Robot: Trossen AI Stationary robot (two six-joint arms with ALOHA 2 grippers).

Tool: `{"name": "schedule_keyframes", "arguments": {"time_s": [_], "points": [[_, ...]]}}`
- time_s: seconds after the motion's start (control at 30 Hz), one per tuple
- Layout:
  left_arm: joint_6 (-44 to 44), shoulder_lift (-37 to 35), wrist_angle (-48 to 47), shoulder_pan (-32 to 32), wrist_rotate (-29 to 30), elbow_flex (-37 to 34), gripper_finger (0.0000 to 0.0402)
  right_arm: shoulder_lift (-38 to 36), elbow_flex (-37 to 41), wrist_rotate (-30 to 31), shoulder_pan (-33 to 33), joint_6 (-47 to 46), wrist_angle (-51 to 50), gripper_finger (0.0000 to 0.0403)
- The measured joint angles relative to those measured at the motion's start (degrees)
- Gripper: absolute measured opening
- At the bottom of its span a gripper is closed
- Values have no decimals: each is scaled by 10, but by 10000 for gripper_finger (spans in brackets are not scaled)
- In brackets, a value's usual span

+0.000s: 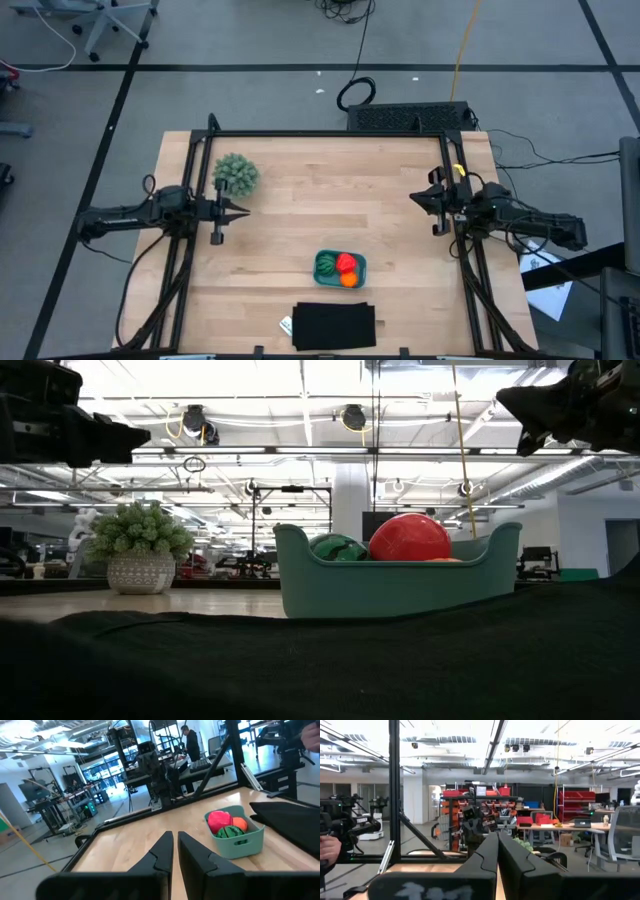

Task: Pick and placing Produce into tupperware
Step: Return to Home Position

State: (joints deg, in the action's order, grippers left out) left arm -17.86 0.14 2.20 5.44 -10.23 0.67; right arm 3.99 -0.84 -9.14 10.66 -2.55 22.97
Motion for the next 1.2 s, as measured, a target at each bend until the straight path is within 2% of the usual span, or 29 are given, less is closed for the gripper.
{"name": "schedule_keyframes", "arguments": {"time_s": [0.2, 0.5, 0.67, 1.2], "points": [[4, 2, -5, -12, 28, 0, 31, -23, 0, -46, -21, 3, -27, 0], [6, 2, -15, -44, 92, 0, 31, -26, 0, 0, -81, 66, -79, 0], [5, 2, -16, -67, 104, 0, 31, -30, 0, 1, -104, 83, -119, 0], [25, 3, -19, -86, 110, 0, 31, -30, 0, 4, -111, 60, -124, 0]]}}
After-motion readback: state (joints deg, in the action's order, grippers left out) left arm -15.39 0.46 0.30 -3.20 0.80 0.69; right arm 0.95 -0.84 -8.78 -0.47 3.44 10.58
